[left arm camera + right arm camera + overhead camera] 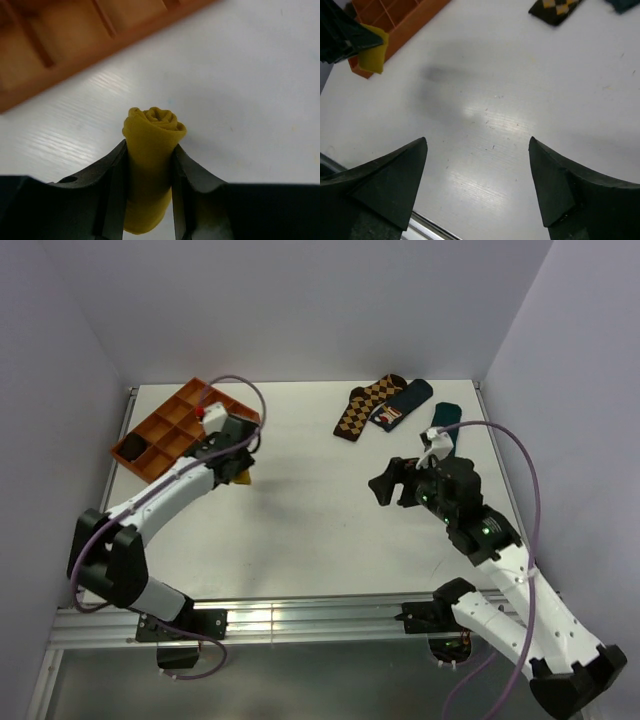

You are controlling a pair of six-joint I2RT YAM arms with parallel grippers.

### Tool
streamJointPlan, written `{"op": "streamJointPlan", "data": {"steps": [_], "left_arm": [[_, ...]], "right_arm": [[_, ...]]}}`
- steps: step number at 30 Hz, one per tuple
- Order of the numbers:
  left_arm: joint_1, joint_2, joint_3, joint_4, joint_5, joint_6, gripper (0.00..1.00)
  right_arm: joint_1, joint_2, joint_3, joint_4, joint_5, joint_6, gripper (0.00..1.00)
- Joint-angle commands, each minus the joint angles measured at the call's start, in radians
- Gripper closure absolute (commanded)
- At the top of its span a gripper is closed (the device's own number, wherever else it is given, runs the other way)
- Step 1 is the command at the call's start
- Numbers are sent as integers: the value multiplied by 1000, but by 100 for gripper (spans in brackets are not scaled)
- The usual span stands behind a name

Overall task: Roll the socks
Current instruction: Pick up the sock at the center of the board, then place the sock in the storage box.

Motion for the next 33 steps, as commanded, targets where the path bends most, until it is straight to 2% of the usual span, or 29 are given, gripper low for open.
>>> {"op": "streamJointPlan", "data": {"steps": [1, 2, 8, 14, 20, 25, 33], "left_arm": [[130, -105, 1, -19, -23, 84, 100], [195, -118, -5, -7, 6, 110, 100], [437, -132, -18, 107, 124, 224, 100], [583, -94, -94, 274, 236, 297, 100], [663, -47, -163, 371, 311, 346, 100], [674, -27, -206, 441, 328, 416, 100], [760, -25, -165, 547, 414, 526, 100]], "right_arm": [[-7, -90, 33, -13, 70, -45, 10], [-7, -127, 30, -7, 81, -50, 7], [-7, -204, -14, 35, 115, -59, 5], [-4, -225, -48, 39, 121, -70, 5], [13, -204, -57, 61, 121, -84, 5], [16, -197, -59, 64, 122, -93, 5], [21, -190, -59, 61, 119, -105, 5]]}}
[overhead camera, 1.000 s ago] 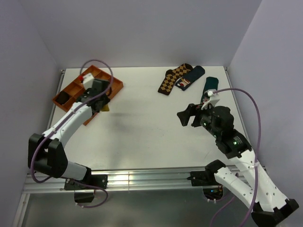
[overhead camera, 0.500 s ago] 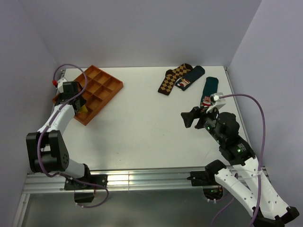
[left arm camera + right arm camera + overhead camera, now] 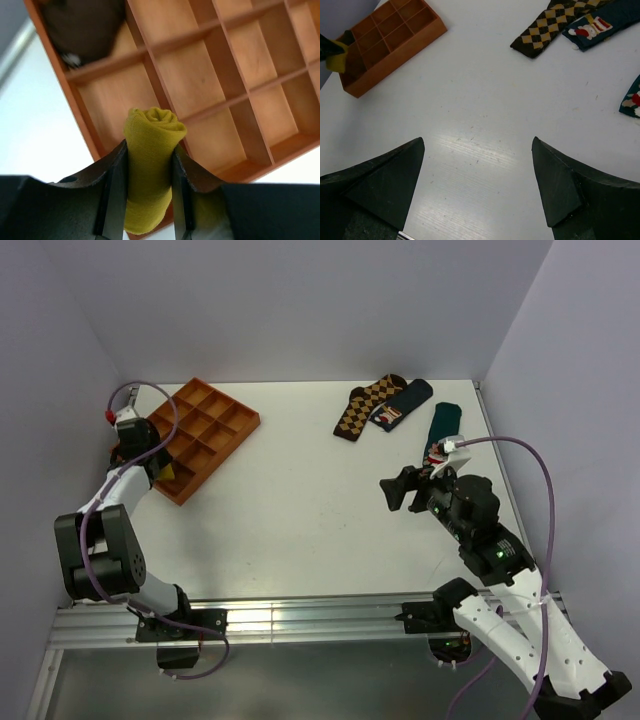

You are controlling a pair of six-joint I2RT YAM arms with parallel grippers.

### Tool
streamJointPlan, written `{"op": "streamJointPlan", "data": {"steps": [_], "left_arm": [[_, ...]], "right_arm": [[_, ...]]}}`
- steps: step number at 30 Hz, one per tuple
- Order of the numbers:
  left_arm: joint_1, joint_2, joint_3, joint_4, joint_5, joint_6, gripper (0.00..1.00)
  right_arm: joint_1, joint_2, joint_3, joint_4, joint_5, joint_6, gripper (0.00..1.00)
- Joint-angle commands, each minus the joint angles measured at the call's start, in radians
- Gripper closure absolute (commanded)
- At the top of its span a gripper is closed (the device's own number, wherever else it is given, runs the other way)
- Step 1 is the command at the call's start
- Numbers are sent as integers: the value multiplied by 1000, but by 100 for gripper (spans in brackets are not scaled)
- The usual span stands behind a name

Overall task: Roll the socks
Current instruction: Place the sock in the storage box.

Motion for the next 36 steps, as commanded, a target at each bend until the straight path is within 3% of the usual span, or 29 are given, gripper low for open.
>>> {"op": "streamJointPlan", "data": {"steps": [1, 20, 36], "left_arm": [[44, 11, 53, 130, 65, 80, 100], [164, 190, 71, 335, 272, 273, 100], [178, 247, 136, 231, 302, 347, 100]], "right_arm": [[9, 8, -3, 41, 17, -26, 5], [10, 80, 3, 47, 8, -50, 7], [10, 77, 3, 50, -4, -58, 8]]}}
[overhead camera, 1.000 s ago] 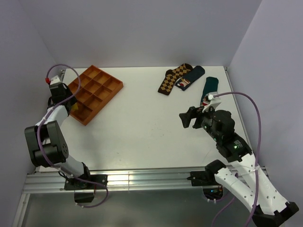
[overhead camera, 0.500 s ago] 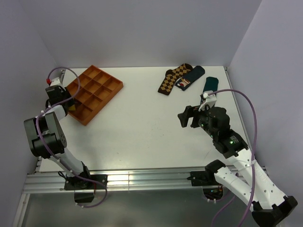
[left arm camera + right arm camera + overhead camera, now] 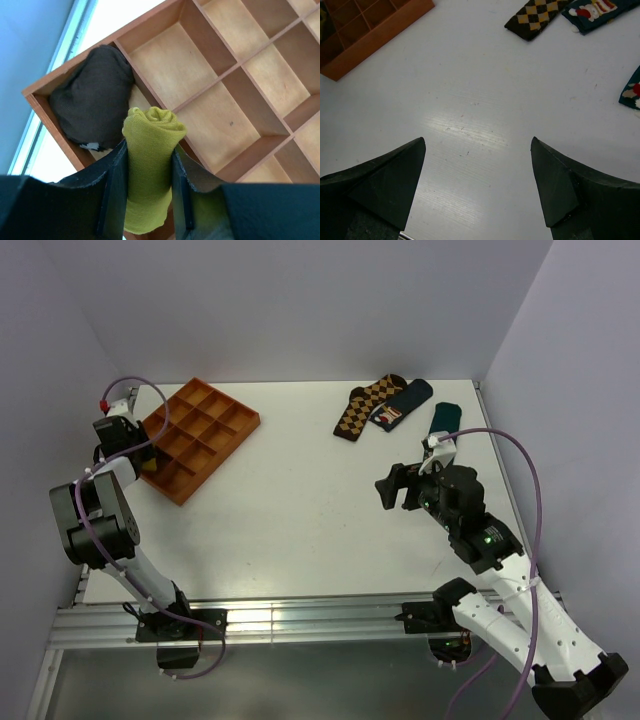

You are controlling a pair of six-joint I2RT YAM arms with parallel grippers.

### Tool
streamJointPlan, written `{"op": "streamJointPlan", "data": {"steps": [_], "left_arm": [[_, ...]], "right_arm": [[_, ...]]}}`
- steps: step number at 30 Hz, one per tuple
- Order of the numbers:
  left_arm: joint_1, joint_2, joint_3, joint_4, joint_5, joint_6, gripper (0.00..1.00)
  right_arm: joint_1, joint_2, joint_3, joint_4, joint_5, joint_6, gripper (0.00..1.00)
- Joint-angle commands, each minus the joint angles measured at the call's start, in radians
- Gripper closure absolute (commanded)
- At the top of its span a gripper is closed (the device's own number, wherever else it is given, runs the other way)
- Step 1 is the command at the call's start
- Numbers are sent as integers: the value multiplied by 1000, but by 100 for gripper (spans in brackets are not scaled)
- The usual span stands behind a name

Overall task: Roll the socks
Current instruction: Place the sock in the storage box.

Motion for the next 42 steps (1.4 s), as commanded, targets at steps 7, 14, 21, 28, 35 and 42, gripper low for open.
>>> {"op": "streamJointPlan", "data": {"steps": [7, 14, 21, 28, 35, 42], "left_arm": [[4, 23, 52, -73, 3, 77, 100], [4, 55, 65, -96, 39, 152, 100], [2, 83, 72, -155, 13, 178, 100], [5, 124, 116, -273, 56, 208, 100], [4, 124, 107, -306, 70, 249, 100], [5, 200, 147, -361, 32, 247, 100]], "right_arm": [[6, -27, -4, 51, -2, -23, 8], [6, -37, -6, 49, -1, -24, 8], [10, -41, -12, 54, 10, -23, 8], [27, -55, -15, 56, 36, -26, 9], [49, -69, -18, 54, 57, -29, 9], [61, -81, -21, 56, 64, -30, 9]]}}
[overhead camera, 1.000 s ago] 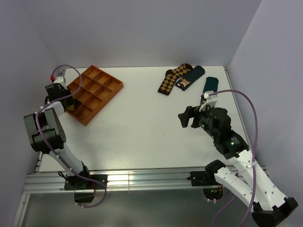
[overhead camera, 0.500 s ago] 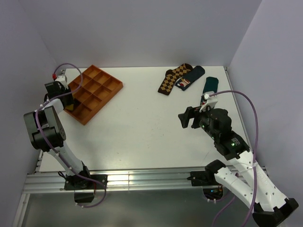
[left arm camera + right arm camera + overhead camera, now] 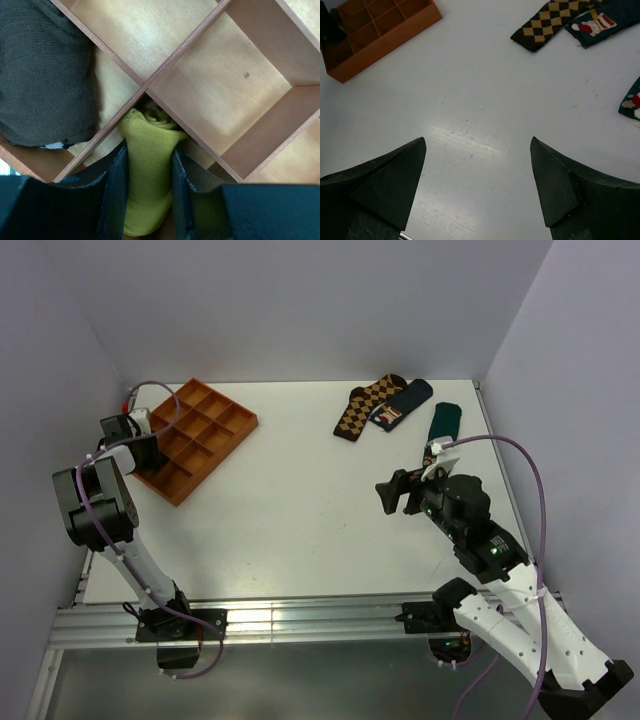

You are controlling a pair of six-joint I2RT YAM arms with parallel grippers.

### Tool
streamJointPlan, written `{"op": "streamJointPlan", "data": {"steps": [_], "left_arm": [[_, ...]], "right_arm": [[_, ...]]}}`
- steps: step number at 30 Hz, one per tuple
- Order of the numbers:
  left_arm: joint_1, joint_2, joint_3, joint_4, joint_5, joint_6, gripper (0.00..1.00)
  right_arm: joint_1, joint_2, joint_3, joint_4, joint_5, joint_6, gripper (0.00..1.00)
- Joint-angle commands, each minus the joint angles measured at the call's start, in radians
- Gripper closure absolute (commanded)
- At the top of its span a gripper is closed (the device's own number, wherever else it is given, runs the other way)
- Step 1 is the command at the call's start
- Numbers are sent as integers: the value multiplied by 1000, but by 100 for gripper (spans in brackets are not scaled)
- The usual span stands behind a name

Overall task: Roll the socks
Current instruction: Place the sock in the storage box.

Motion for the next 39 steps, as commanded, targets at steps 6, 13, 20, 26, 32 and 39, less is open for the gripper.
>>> {"op": "streamJointPlan", "data": {"steps": [6, 13, 20, 26, 32, 39], "left_arm": [[7, 114, 72, -149, -50, 9, 99], [7, 4, 94, -131, -94, -8, 43], [7, -64, 100, -128, -145, -47, 34], [7, -150, 108, -131, -155, -89, 26], [4, -383, 103, -108, -230, -270, 24], [4, -820, 54, -172, -339, -459, 6]], "right_arm": [[10, -13, -4, 46, 31, -19, 9], [11, -17, -4, 46, 25, -20, 9], [11, -34, -2, 45, 15, -19, 9], [11, -47, -1, 40, 11, -19, 9], [10, -71, 39, 8, 83, 9, 7], [11, -148, 140, -130, 241, 69, 6]]}}
